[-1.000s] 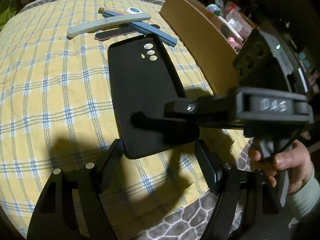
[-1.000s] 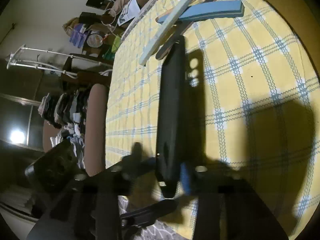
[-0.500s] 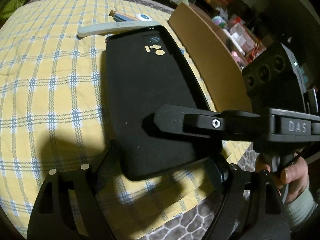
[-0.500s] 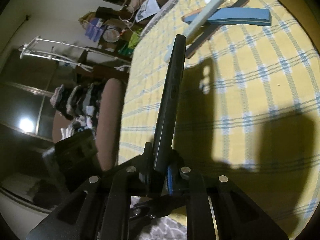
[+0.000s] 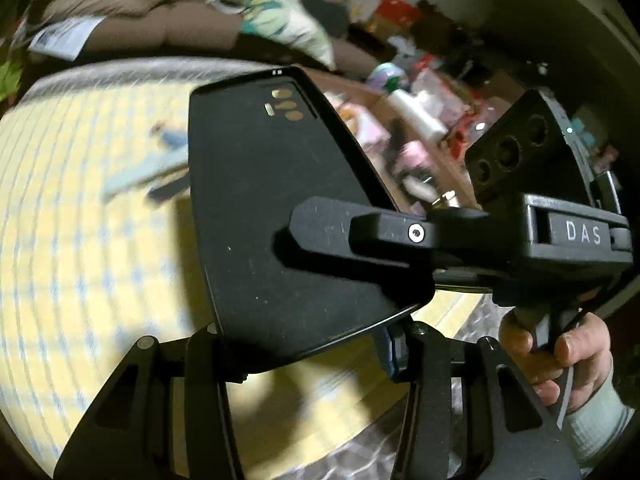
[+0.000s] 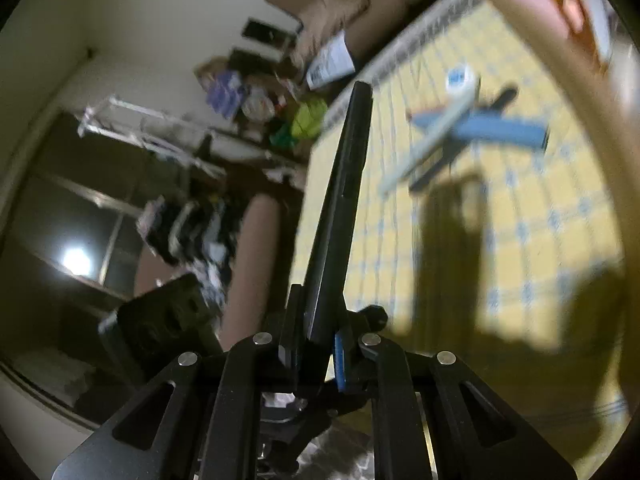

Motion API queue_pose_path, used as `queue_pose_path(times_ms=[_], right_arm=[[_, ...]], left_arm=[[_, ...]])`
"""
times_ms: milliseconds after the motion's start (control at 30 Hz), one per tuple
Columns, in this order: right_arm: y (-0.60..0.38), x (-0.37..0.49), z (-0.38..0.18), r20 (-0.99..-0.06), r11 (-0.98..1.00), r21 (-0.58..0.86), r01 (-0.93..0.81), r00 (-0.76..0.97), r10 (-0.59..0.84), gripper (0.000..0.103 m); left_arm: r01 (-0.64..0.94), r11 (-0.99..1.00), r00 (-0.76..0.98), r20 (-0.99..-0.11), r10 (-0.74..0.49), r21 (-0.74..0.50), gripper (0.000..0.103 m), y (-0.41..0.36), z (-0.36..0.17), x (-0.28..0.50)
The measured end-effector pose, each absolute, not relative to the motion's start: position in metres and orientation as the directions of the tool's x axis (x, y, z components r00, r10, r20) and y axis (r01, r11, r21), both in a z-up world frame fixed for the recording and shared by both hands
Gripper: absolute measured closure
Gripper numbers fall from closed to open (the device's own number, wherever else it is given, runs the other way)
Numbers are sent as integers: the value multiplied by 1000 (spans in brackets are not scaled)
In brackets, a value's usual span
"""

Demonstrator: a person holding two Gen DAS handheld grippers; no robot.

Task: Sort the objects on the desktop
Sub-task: 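Carry the phone case into the box and open the right gripper, then withdraw both grippers from the box back over the bed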

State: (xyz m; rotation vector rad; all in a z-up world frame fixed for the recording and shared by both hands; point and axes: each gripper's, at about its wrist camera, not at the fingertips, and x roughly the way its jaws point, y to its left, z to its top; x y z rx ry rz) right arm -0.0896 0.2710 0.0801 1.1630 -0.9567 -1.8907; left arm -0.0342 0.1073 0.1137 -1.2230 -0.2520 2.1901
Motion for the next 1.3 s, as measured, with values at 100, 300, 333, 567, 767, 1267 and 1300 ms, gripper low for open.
queue_pose_path(times_ms=[100,300,333,567,767,1267,1300], right_arm=[[308,-93,103,-377,-488,851,197,-418,-826,92],[388,-118,117,-392,-530,838,127,-536,-748,92],[399,-124,117,-403,-541,834,112,-546,-734,91],[458,-177,96,-483,-584,811,-4,-568,-666,91],[487,-214,75,-502,-561,823,-88,-576,-646,91],[484,-203,84,-664,-688,703,-180,-511,-545,41],[483,-199,89,-676,-701,689,-181,-511,-531,27]], left_arm=[[-471,-791,-384,-716,583,-391,60,144,132,-54],[-558,-756,-316,-756,574,-341,60,241,138,-107],[-568,-756,-308,-767,563,-327,60,257,134,-115],[-555,-777,-286,-809,514,-297,60,315,107,-171],[-528,-816,-303,-844,442,-237,58,327,92,-205],[-513,-857,-399,-869,293,-53,46,299,119,-164],[-511,-858,-402,-867,294,-54,44,296,122,-159]])
